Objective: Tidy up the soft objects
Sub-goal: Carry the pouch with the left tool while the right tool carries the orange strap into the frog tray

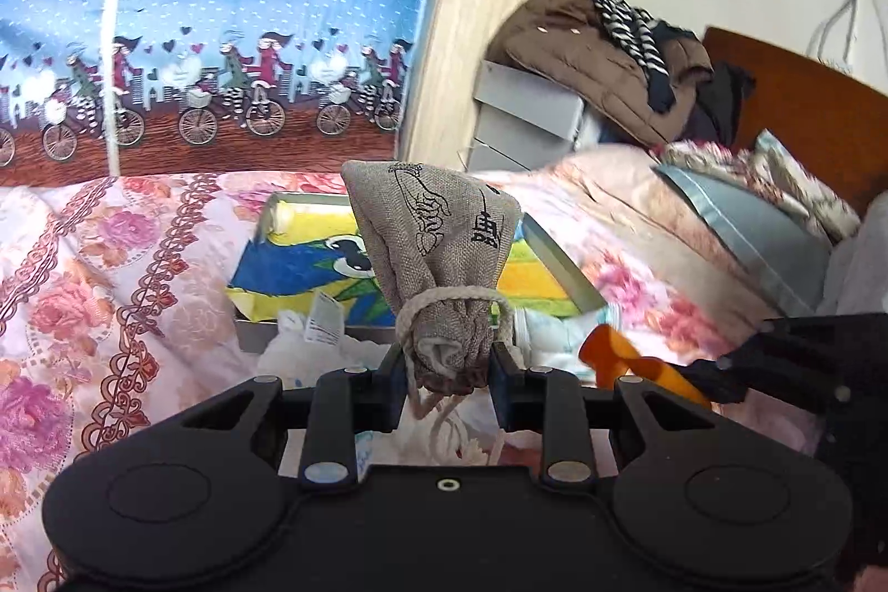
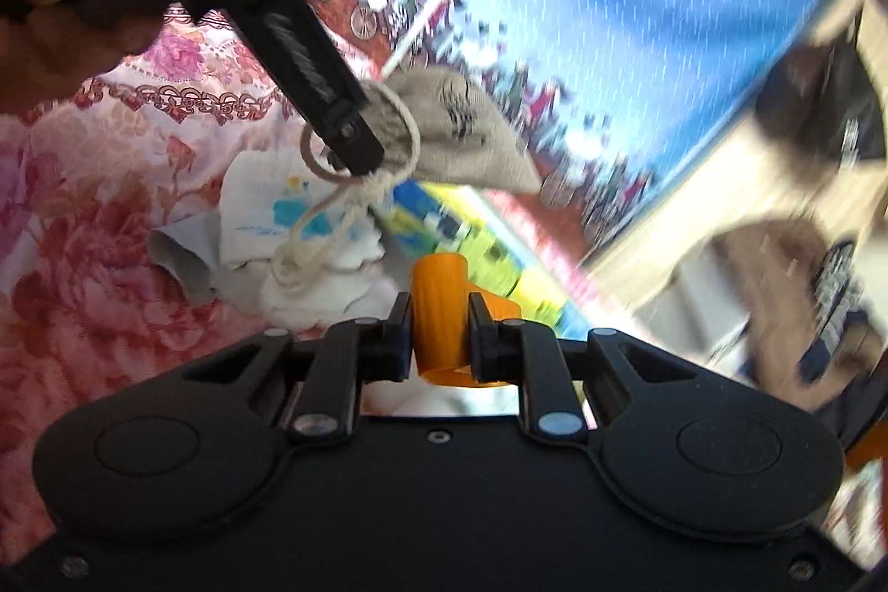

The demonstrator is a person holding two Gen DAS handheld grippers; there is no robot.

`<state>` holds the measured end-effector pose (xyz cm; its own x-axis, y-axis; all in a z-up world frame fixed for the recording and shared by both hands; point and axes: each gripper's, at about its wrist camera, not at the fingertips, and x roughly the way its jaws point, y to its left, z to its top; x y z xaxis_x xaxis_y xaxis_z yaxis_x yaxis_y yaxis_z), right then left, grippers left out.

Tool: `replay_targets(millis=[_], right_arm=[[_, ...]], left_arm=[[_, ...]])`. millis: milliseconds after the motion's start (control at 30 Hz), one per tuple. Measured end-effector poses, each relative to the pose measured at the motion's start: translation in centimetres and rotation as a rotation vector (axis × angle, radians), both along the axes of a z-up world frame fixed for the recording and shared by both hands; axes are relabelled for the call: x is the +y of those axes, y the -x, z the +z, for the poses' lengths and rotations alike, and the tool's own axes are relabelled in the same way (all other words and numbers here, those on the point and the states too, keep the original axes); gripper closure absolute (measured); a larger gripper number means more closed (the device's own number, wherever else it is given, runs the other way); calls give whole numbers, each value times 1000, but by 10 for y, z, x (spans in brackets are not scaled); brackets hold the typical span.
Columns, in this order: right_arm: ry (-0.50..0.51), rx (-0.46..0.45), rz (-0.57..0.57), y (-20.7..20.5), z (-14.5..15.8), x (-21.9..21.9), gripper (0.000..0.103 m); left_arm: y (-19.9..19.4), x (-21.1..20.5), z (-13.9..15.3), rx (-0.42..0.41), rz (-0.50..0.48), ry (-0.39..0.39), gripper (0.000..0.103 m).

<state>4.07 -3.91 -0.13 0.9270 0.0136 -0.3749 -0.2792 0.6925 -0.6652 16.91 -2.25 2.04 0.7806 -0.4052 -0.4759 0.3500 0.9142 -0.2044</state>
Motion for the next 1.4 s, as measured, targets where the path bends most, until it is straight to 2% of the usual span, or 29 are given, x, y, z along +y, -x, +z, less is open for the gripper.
replay_targets(millis=[167, 300, 433, 600, 833, 933, 1067, 1100, 1133, 1200, 1300, 1400], right_arm=[[135, -124, -9, -27, -10, 9, 91], [53, -160, -79, -72, -6, -7, 91], [0, -152, -103, -117, -10, -22, 90], [-33, -102, -122, -163, -28, -39, 90], [-147, -49, -178, -183, -27, -56, 84], [-207, -17, -208, -189, -24, -72, 84], [-224, 8, -228, -200, -34, -82, 82], [-229, 20, -232, -200, -36, -80, 76], [-239, 32, -235, -197, -37, -78, 60], [-250, 33, -226, -196, -37, -78, 45], [-259, 41, -213, -193, -34, -78, 38], [-296, 27, -216, -186, -21, -81, 24]], left_arm=[[-4, 1, 2, -21, 25, -8, 71], [-16, -2, 3, -20, 66, -20, 71], [-45, -2, 7, -13, 110, -17, 71], [-101, -13, 7, -11, 154, -25, 71], [-171, -42, -5, 37, 169, -41, 71], [-192, -54, -12, 95, 157, -57, 70], [-208, -61, -28, 151, 161, -89, 70], [-210, -61, -31, 159, 165, -88, 70], [-211, -61, -34, 171, 168, -85, 70], [-215, -59, -37, 213, 164, -81, 68], [-215, -56, -38, 246, 200, -95, 66], [-211, -47, -33, 275, 221, -74, 64]])
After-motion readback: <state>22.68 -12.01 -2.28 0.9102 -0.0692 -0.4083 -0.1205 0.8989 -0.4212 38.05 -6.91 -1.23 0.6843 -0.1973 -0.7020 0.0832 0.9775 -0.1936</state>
